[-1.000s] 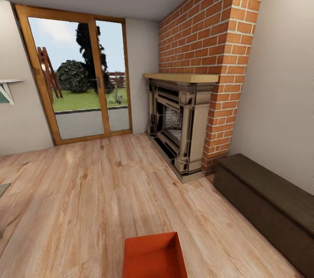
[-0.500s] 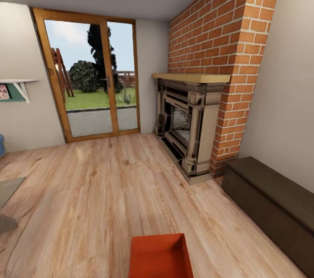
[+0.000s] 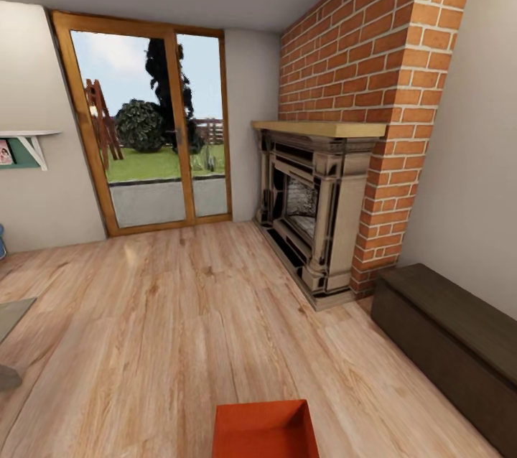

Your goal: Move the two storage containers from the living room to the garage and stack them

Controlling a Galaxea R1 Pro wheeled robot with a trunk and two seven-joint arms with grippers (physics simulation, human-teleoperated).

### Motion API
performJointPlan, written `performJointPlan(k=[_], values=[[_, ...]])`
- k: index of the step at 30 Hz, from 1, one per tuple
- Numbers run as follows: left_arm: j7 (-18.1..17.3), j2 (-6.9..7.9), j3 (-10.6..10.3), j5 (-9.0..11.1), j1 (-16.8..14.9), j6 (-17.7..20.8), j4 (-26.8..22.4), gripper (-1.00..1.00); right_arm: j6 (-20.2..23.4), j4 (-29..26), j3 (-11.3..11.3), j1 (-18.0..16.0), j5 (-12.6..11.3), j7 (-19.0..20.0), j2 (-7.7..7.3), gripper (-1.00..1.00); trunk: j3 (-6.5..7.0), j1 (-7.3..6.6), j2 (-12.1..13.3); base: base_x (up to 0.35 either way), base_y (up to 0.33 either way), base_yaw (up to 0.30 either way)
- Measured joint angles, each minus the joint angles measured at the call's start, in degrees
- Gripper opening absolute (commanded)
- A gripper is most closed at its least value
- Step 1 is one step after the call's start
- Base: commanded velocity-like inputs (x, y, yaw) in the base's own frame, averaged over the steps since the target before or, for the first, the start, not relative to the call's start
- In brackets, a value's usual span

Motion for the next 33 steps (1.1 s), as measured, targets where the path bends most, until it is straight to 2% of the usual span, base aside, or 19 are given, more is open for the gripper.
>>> performJointPlan(k=[9, 16, 25, 33], values=[[0.06, -0.02, 0.03, 0.0, 0.0, 0.0, -0.06, 1.0, 0.0, 0.0, 0.0, 0.0, 0.0, 0.0, 0.0, 1.0, 0.0, 0.03, 0.0, 0.032, -0.004, 0.0], [0.02, -0.01, 0.0, 0.0, 0.0, 0.0, -0.06, 1.0, 0.0, 0.0, 0.01, 0.0, 0.0, -0.01, 0.02, 1.0, 0.0, 0.03, 0.0, 0.0, -0.156, 0.0], [0.08, 0.0, 0.06, 0.03, 0.0, 0.0, -0.05, 1.0, 0.0, 0.0, 0.0, 0.0, 0.0, 0.0, 0.02, 1.0, 0.0, 0.03, 0.0, 0.0, -0.02, 0.0], [0.08, 0.0, 0.06, 0.03, 0.0, 0.0, -0.06, 1.0, -0.01, 0.0, 0.0, 0.0, 0.07, 0.0, 0.0, 1.0, 0.0, 0.03, 0.0, 0.0, 0.0, 0.093]])
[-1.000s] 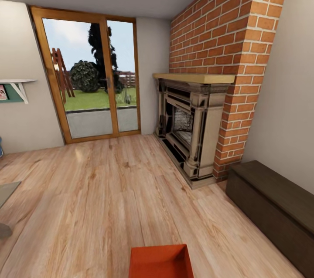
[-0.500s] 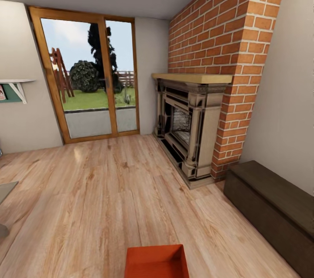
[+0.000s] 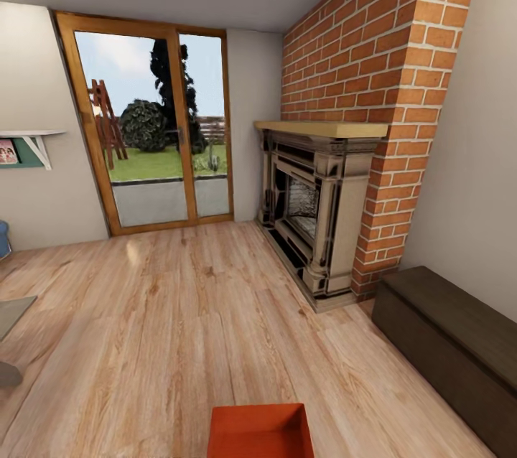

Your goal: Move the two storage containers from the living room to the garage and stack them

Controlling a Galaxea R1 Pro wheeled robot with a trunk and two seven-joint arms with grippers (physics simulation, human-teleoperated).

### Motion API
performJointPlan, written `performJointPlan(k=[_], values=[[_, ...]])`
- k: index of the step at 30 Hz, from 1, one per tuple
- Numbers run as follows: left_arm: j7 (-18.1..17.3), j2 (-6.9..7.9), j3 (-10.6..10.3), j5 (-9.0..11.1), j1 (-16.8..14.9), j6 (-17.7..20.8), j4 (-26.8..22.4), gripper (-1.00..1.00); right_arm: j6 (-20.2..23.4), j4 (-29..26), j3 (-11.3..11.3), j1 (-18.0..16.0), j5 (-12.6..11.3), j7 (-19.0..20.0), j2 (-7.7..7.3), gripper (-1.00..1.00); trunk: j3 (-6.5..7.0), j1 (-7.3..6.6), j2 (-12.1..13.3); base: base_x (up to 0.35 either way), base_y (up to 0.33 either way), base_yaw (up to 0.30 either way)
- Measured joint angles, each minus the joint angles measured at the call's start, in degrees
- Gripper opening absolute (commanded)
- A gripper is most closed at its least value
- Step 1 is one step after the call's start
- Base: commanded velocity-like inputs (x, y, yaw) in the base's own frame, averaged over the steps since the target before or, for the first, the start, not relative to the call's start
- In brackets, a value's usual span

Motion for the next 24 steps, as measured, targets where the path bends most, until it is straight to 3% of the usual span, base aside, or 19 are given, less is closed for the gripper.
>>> performJointPlan(k=[24], values=[[0.0, 0.0, -0.02, 0.09, 0.0, 0.0, 0.07, 1.0, 0.02, 0.0, 0.17, 0.0, 0.01, -0.03, 0.0, 1.0, 0.0, 0.0, 0.0, 0.0, 0.0, 0.001]])
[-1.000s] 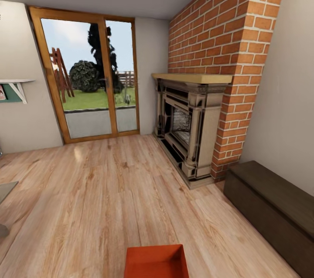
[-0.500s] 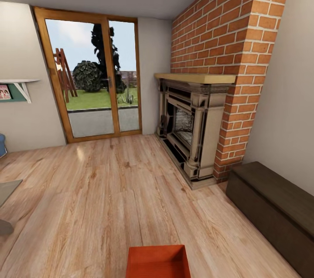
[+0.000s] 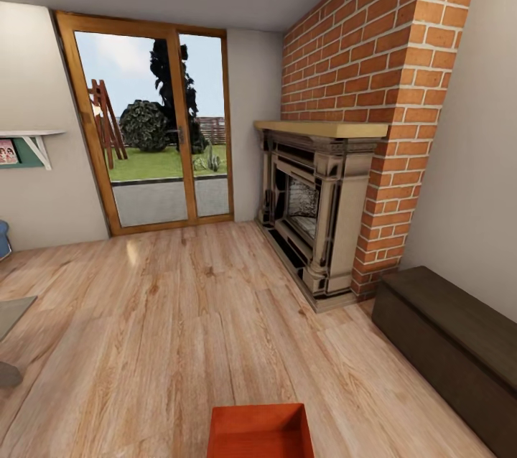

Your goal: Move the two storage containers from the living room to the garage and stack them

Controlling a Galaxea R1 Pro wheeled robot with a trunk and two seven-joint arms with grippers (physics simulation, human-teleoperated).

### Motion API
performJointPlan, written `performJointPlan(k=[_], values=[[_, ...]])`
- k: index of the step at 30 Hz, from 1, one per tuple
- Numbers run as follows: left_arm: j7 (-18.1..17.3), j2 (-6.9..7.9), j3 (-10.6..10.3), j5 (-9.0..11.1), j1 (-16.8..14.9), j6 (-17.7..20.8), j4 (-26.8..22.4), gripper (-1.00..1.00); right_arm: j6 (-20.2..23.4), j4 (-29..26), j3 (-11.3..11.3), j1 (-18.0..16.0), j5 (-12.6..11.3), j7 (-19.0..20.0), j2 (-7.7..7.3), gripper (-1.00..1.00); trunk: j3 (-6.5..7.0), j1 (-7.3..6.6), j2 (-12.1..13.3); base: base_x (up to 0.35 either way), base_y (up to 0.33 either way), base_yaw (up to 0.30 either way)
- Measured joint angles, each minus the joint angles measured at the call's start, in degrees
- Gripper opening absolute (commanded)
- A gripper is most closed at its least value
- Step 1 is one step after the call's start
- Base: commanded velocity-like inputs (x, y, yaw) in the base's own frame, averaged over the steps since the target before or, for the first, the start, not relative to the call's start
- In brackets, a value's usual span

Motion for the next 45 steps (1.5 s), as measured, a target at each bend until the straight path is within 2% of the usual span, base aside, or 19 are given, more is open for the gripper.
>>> performJointPlan(k=[13, 16, 20, 35, 45], values=[[0.0, 0.0, 0.02, 0.0, 0.0, 0.0, 0.0, 1.0, 0.15, 0.0, -0.05, 0.0, 0.01, -0.26, 0.09, 1.0, 0.0, 0.0, 0.0, 0.0, 0.0, 0.0], [0.07, -0.07, 0.02, 0.0, 0.0, 0.08, -0.04, 1.0, 0.04, 0.0, -0.07, 0.0, 0.03, -0.32, -0.78, 1.0, 0.0, 0.0, 0.0, 0.0, 0.0, 0.0], [0.01, -0.09, 0.02, 0.0, 0.0, 0.08, 0.0, 1.0, 0.04, 0.0, -0.14, 0.0, 0.08, -0.32, -1.03, 1.0, -0.03, 0.0, 0.0, 0.0, 0.0, 0.0], [-0.02, 0.0, -0.13, -0.45, 0.0, 0.01, -0.38, 1.0, 0.07, 0.0, -0.01, 0.0, 0.09, -0.29, -1.21, 1.0, -1.33, 0.0, 0.0, 0.0, 0.0, 0.0], [0.0, 0.56, -0.24, -0.73, 0.0, 0.0, -0.45, 1.0, 0.16, 0.0, 0.0, 0.0, 0.1, -0.24, -1.19, 1.0, -2.26, 0.0, 0.0, 0.0, 0.0, 0.0]])
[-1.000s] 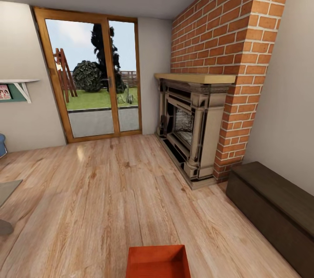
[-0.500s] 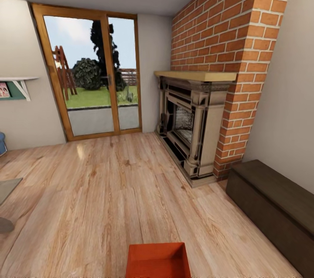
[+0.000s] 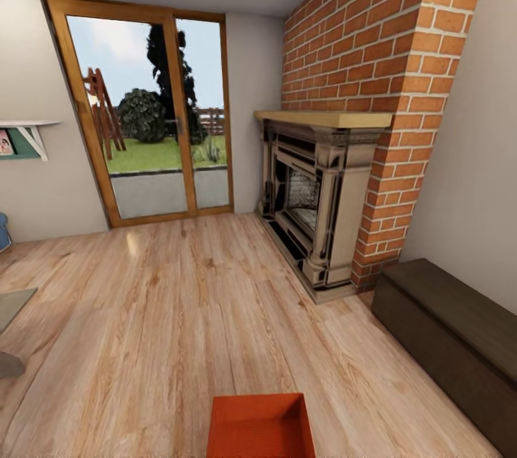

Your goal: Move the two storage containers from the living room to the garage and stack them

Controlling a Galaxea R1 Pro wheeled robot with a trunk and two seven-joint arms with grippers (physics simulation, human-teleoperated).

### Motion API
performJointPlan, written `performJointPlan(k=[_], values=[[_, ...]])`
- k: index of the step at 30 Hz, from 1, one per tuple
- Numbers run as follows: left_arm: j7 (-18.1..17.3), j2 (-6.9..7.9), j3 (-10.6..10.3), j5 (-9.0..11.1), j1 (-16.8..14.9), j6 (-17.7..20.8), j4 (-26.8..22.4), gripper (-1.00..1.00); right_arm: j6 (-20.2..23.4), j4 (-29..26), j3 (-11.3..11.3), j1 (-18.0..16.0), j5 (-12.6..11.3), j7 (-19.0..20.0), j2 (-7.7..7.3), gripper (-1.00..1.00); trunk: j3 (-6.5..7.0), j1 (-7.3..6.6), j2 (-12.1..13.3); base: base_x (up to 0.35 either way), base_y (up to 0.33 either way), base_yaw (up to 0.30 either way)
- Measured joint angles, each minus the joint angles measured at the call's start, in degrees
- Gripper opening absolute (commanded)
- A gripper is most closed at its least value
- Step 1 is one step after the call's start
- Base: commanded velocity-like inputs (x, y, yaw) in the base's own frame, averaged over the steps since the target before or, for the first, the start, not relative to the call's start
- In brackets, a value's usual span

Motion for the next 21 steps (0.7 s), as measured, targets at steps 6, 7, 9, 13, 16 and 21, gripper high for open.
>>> performJointPlan(k=[6, 7, 9, 13, 16, 21], values=[[0.0, 0.05, -0.05, -0.07, 0.0, 0.0, -0.03, 1.0, 0.01, 0.0, 0.02, 0.0, 0.0, 0.0, 0.02, 1.0, -0.56, 0.0, 0.0, 0.0, 0.0, 0.0], [0.0, 0.05, -0.05, -0.07, 0.0, 0.0, -0.05, 1.0, 0.01, 0.0, 0.02, 0.0, 0.01, 0.0, 0.03, 1.0, -0.66, 0.0, 0.0, 0.0, 0.0, 0.0], [-0.03, 0.06, -0.05, -0.07, 0.0, 0.0, -0.05, 1.0, 0.01, 0.0, 0.0, 0.0, 0.0, -0.02, 0.01, 1.0, -0.84, 0.0, 0.0, 0.0, 0.0, 0.0], [-0.03, 0.06, -0.06, -0.07, 0.0, 0.0, -0.04, 1.0, 0.01, 0.0, 0.0, 0.0, 0.0, -0.03, 0.0, 1.0, -1.22, 0.0, 0.0, 0.0, 0.0, 0.0], [-0.05, 0.06, -0.06, -0.07, 0.0, 0.0, -0.05, 1.0, 0.01, 0.0, 0.0, 0.0, 0.0, -0.02, -0.02, 1.0, -1.5, 0.0, 0.0, 0.0, 0.0, 0.0], [-0.05, 0.06, -0.06, -0.07, 0.0, 0.0, -0.05, 1.0, 0.01, 0.0, 0.0, 0.0, 0.0, -0.01, 0.04, 1.0, -1.97, 0.0, 0.0, 0.0, 0.0, 0.0]])
